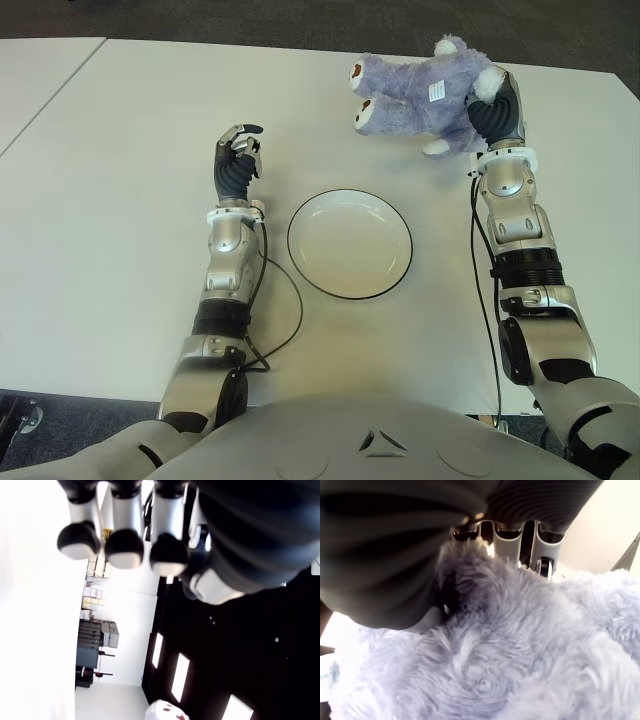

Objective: Put the doll into the plate.

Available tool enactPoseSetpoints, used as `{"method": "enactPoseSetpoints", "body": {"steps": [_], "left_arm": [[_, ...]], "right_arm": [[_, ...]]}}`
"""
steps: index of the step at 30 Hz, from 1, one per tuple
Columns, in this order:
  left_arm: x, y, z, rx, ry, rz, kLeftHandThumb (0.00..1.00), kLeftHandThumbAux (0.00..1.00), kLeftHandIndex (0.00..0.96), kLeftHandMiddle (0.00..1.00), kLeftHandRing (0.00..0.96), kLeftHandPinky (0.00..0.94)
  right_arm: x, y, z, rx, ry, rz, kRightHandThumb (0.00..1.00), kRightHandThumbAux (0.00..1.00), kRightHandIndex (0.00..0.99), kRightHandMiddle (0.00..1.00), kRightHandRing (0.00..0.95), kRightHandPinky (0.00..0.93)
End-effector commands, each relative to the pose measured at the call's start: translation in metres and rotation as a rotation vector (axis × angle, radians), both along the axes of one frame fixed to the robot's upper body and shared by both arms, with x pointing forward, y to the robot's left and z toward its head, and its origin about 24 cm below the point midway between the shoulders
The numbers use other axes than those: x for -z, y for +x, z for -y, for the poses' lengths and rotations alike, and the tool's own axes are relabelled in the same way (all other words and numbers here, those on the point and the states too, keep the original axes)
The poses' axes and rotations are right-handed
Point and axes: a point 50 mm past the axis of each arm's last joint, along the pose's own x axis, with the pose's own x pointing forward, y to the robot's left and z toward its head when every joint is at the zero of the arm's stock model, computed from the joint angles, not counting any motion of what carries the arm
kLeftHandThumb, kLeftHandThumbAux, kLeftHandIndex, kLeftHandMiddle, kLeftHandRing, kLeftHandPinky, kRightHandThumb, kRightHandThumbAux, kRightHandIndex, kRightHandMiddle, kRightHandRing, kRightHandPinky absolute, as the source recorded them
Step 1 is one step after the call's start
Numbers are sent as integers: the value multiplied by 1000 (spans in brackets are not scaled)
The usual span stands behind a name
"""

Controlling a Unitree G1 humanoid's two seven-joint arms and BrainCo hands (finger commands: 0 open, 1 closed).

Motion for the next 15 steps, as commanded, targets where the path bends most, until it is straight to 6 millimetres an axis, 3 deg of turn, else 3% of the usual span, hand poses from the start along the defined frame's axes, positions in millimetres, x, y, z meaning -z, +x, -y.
{"method": "enactPoseSetpoints", "body": {"steps": [1, 15], "left_arm": [[39, -21, 0, -24, -12, -157, 712, 704, 442, 880, 880, 861], [38, -20, 0, -33, -2, -156, 713, 703, 442, 880, 878, 866]], "right_arm": [[-5, -4, -4, -31, 23, 33, 854, 678, 393, 534, 884, 899], [-22, -14, -20, -91, 55, 93, 855, 677, 397, 541, 887, 910]]}}
